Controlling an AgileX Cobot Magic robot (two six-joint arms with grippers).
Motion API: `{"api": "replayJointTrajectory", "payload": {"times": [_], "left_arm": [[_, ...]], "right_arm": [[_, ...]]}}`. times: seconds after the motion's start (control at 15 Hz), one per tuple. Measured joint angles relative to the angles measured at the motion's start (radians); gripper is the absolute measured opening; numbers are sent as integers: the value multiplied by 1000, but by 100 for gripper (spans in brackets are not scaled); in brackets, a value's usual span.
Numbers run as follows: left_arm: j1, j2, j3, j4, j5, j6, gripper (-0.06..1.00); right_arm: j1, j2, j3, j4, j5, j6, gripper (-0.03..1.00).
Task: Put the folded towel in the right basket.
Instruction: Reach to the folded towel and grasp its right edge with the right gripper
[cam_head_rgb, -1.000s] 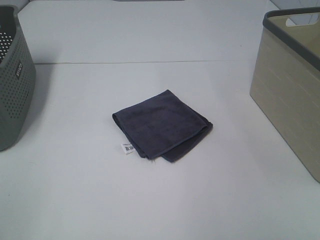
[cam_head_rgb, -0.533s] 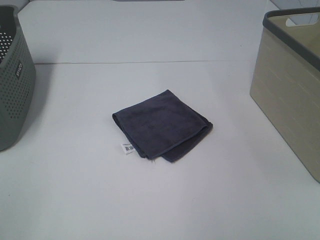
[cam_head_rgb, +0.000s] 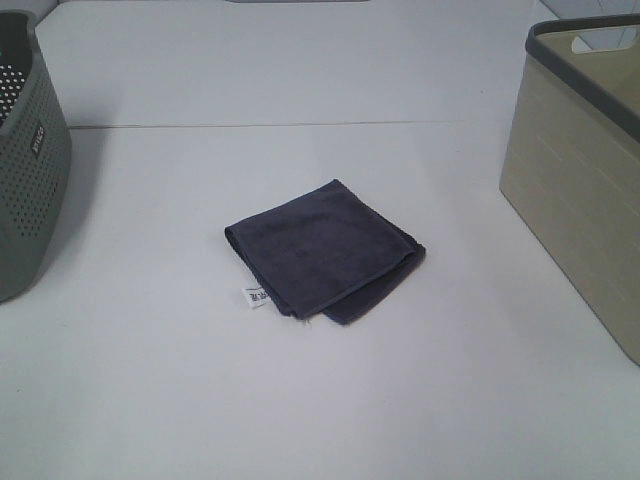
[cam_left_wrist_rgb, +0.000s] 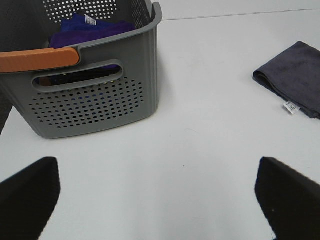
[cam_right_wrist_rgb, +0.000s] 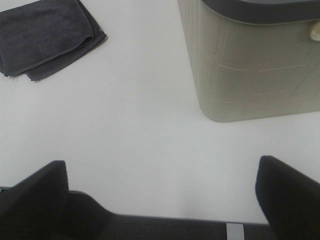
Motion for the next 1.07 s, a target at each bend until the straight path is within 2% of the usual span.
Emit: {"api": "replayJointTrajectory", "payload": {"times": [1.07], "left_arm": [[0, 0, 0, 0, 0, 0, 99]], "right_arm": [[0, 0, 0, 0, 0, 0, 98]]}}
